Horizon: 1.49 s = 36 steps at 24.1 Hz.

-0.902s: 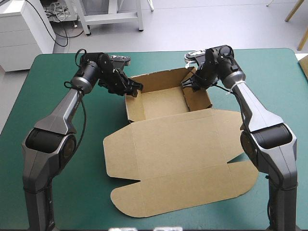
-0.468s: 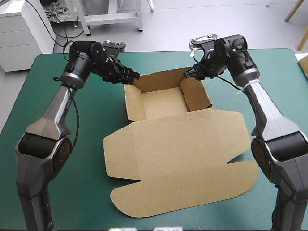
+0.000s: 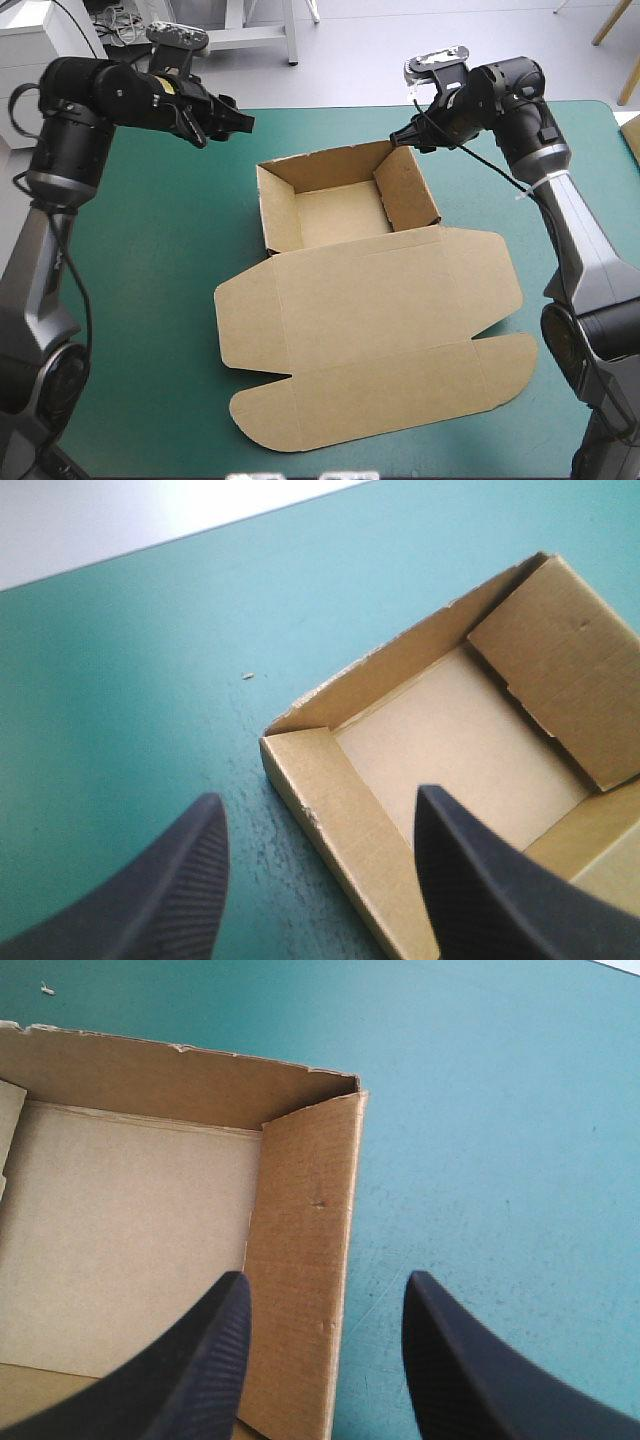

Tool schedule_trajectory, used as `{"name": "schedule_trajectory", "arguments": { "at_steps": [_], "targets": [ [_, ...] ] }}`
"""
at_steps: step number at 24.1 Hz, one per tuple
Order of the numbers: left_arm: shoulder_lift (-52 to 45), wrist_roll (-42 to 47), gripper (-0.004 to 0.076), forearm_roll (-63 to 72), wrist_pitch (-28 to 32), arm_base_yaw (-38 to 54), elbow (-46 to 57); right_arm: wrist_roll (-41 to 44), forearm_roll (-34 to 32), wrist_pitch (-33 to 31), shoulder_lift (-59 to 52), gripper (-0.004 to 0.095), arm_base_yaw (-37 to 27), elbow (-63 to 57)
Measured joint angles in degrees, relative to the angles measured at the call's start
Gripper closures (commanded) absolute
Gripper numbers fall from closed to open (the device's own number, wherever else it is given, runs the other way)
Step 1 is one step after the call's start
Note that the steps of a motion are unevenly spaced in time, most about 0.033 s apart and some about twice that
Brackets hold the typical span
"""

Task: Fold the box

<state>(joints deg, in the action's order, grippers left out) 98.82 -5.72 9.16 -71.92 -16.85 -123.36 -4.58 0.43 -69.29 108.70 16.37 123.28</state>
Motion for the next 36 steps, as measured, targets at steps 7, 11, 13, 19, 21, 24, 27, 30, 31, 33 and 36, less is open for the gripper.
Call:
{"name": "schedule_trajectory", "arguments": {
  "at_steps": [7, 11, 13, 19, 21, 24, 27, 30, 31, 33, 36],
  "targets": [
    [-14.72, -1.48, 0.0379, -3.44, 0.0, -2.3, 14.11, -0.05, 0.0, -0.01, 0.0, 0.0462, 0.0, 0.0],
    [-23.42, -1.6, 0.0407, -5.11, 0.0, -2.84, 27.48, -0.05, 0.0, -0.01, 0.07, 0.0461, 0.0, 0.0],
    [-29.66, -1.55, 0.0449, -5.52, 0.0, -2.84, 37.56, -0.05, 0.0, -0.01, 1.16, 0.0461, 0.0, 0.0],
    [-52.26, 1.95, 0.0514, -5.84, 7.6, -2.84, 68.98, -0.45, -0.43, 0.15, 10.17, 0.0462, 0.0, 0.0],
    [-59.37, 4.5, 0.0514, -5.84, 10.12, -2.84, 77.13, -0.51, -0.43, 0.23, 12.69, 0.0462, 0.0, 0.0],
    [-66.86, 5.72, 0.0553, -5.84, 11.99, -2.84, 85.39, -0.56, -0.43, 0.34, 15.09, 0.0504, 0.0, 0.0],
    [-73.47, 6.54, 0.0659, -5.84, 14.12, -2.84, 92.08, -0.58, -0.43, 0.55, 16.49, 0.0682, 0.0, 0.0],
    [-78.5, 7.5, 0.0731, -6.37, 15.91, -2.84, 94.38, -0.58, -1.04, 0.73, 16.56, 0.0924, 0.0, 0.0],
    [-79.38, 7.57, 0.0731, -6.52, 16.21, -2.84, 94.38, -0.58, -1.68, 0.79, 16.56, 0.093, 0.0, 0.0],
    [-80.59, 7.63, 0.0731, -6.73, 16.52, -2.84, 94.38, -0.58, -2.06, 0.99, 16.56, 0.0929, -0.07, 0.0],
    [-81.15, 7.63, 0.0731, -6.73, 16.67, -2.84, 94.38, -0.58, -3.35, 1.38, 16.56, 0.093, -0.2, 0.0]
  ]
}}
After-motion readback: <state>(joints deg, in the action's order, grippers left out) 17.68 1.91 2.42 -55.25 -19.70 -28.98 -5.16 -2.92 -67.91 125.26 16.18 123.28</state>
